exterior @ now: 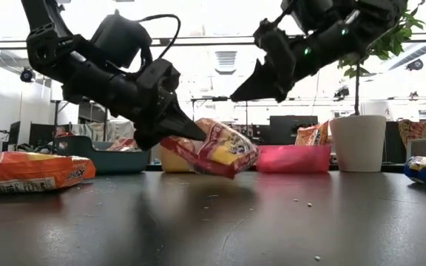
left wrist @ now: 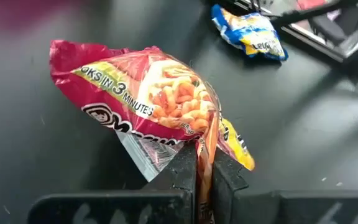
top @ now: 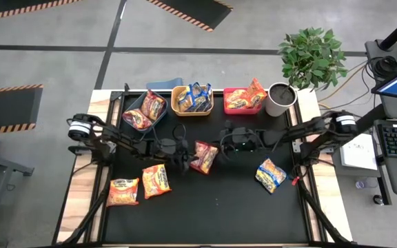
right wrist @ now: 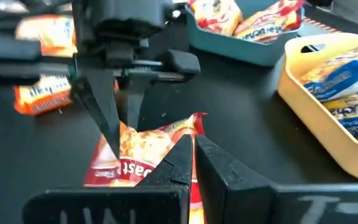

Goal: Sort Maruchan noodles
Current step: Put the red noodle pack into the blue bin

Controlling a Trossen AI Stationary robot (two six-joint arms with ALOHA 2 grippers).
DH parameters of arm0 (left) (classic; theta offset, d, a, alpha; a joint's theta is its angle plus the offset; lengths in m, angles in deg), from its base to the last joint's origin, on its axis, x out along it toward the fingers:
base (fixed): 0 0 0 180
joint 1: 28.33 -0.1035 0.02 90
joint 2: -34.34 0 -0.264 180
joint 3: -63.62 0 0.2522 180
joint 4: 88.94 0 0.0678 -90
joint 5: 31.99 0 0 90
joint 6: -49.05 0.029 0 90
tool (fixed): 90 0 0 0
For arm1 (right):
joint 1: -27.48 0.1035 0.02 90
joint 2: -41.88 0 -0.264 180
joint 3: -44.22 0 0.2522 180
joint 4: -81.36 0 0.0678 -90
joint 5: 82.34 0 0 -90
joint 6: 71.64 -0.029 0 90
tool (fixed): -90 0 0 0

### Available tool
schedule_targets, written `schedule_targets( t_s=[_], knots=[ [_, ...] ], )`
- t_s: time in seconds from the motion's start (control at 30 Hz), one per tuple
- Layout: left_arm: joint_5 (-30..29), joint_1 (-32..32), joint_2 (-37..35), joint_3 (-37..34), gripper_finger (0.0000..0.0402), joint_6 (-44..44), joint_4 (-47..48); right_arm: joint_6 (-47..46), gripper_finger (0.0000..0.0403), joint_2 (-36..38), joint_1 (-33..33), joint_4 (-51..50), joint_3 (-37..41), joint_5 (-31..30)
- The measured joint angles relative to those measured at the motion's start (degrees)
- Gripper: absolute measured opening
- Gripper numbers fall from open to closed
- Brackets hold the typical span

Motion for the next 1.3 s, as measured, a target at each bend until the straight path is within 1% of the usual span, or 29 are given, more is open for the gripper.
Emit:
schedule_targets(
  t_s=[0.13,0.27,0.33,0.4,0.5,0.53,0.7,0.8,0.87,1.0,1.07,1.17,1.3],
  knots=[
    [-0.03,0.02,-1.14,0.00,0.0001,8.38,-0.06,-4.89,0.0014,4.70,-0.58,-4.42,-0.09,0.13],
    [-0.09,0.02,-1.89,0.00,0.0000,14.09,-0.05,-6.26,0.0042,9.30,-0.56,-7.58,-0.11,0.77],
    [-0.16,0.02,-2.09,0.00,0.0000,16.04,-0.07,-7.37,0.0066,11.41,-0.80,-9.18,-0.13,2.59],
    [-0.16,0.02,-2.14,0.00,0.0000,17.83,-0.57,-8.85,0.0095,12.90,-1.38,-10.45,-0.18,5.95],
    [-0.18,0.26,-2.39,0.00,0.0000,21.07,-2.68,-9.79,0.0145,13.20,-2.24,-12.28,-0.16,11.68],
    [-0.20,0.45,-2.60,0.00,0.0000,22.42,-3.36,-9.78,0.0162,12.99,-2.45,-12.83,-0.07,12.58],
    [-0.23,1.21,-4.18,0.00,0.0000,29.07,-4.53,-9.30,0.0234,10.59,-3.58,-14.67,-0.04,12.62],
    [-0.64,1.27,-5.16,0.00,0.0000,31.66,-4.50,-9.86,0.0266,9.13,-4.46,-14.43,-0.04,12.96],
    [-1.32,1.27,-5.72,0.00,0.0000,32.33,-4.41,-10.24,0.0282,7.97,-5.11,-14.19,-0.20,15.23],
    [-1.54,1.27,-6.00,0.00,0.0000,33.34,-4.26,-10.31,0.0301,5.14,-5.56,-11.86,-0.57,20.93],
    [-1.52,1.29,-6.02,0.00,0.0000,33.37,-4.17,-10.85,0.0304,3.74,-5.56,-10.47,-0.74,21.77],
    [-1.62,1.27,-6.03,0.00,0.0000,33.37,-3.76,-11.42,0.0301,1.78,-5.63,-8.03,-0.83,24.04],
    [-1.63,1.29,-6.03,0.00,0.0000,33.37,-3.77,-11.42,0.0285,-0.38,-5.61,-3.68,-1.39,28.05]
  ],
)
